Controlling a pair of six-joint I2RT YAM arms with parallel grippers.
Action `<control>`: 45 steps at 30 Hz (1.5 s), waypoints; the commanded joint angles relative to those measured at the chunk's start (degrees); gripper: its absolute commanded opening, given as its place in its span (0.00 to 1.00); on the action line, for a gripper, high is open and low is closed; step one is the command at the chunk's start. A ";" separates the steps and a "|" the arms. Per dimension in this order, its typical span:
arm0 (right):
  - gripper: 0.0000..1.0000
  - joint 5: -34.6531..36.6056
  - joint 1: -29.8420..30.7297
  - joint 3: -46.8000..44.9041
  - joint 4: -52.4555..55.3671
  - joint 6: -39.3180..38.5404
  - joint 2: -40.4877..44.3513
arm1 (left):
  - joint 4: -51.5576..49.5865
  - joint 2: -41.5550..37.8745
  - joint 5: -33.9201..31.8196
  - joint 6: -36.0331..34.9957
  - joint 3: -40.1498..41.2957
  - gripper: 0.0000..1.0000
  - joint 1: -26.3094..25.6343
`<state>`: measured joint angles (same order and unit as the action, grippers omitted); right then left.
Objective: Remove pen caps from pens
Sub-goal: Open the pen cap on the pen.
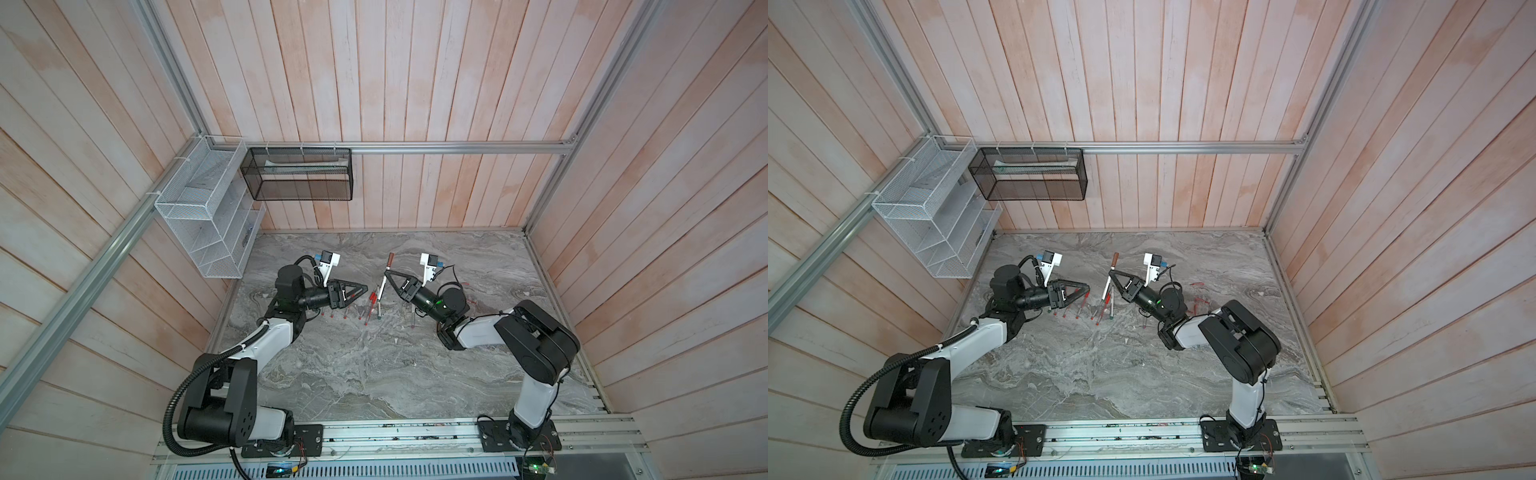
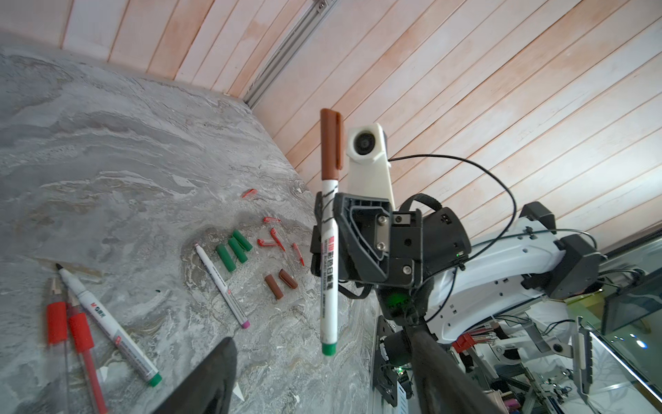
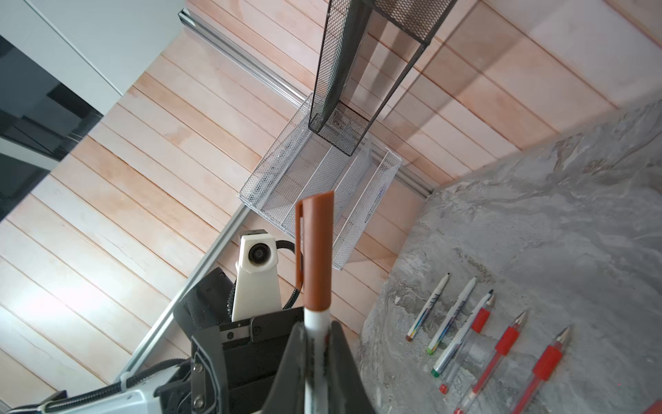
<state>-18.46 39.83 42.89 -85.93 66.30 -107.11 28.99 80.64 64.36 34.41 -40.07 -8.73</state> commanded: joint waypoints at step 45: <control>0.40 -5.06 -3.05 -1.82 -15.68 9.33 -1.20 | -8.78 3.93 2.93 -11.17 -4.20 0.00 -9.43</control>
<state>-21.45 36.56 39.62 -93.01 75.44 -107.90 18.00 83.55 65.17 23.79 -44.62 -17.82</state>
